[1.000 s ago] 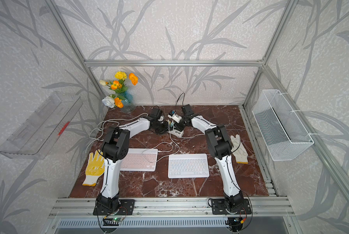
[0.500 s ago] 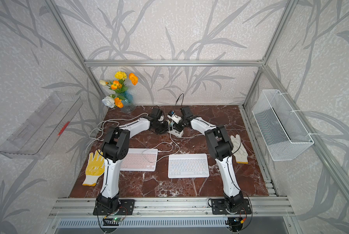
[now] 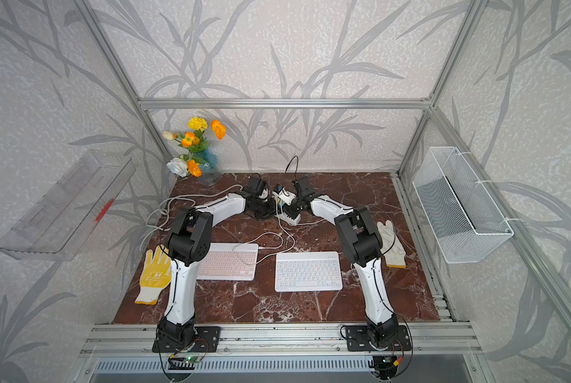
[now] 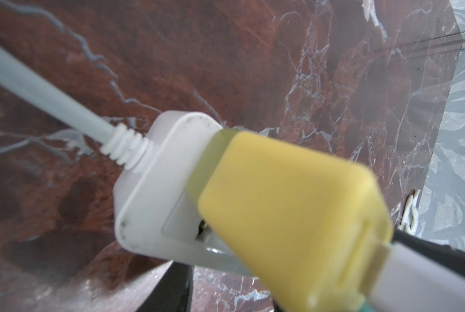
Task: Unplug the wireless keyboard
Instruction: Remove the plug from the socket.
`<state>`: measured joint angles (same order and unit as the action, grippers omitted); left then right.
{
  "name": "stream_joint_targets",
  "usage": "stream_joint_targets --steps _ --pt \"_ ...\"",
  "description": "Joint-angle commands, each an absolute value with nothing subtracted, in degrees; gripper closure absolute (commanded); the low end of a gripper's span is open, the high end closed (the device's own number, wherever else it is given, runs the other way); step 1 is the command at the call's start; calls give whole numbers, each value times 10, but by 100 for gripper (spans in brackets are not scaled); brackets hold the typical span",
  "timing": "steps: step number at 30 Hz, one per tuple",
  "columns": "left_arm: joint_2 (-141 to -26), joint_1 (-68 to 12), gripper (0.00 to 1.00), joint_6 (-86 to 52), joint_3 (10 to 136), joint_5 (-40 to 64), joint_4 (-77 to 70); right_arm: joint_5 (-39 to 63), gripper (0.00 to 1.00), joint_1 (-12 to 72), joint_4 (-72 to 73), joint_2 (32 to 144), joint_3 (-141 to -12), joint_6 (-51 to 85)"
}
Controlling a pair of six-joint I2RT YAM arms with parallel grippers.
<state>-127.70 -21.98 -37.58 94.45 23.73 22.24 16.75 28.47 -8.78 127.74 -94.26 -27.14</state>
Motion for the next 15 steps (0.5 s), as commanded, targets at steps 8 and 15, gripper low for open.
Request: stream_joint_targets --steps 8,15 --pt "-1318 -224 54 -360 914 199 302 301 97 253 -190 1290 -1041 -178" --pt "-1316 -224 54 -363 915 206 297 274 97 258 -192 1275 -1026 -199"
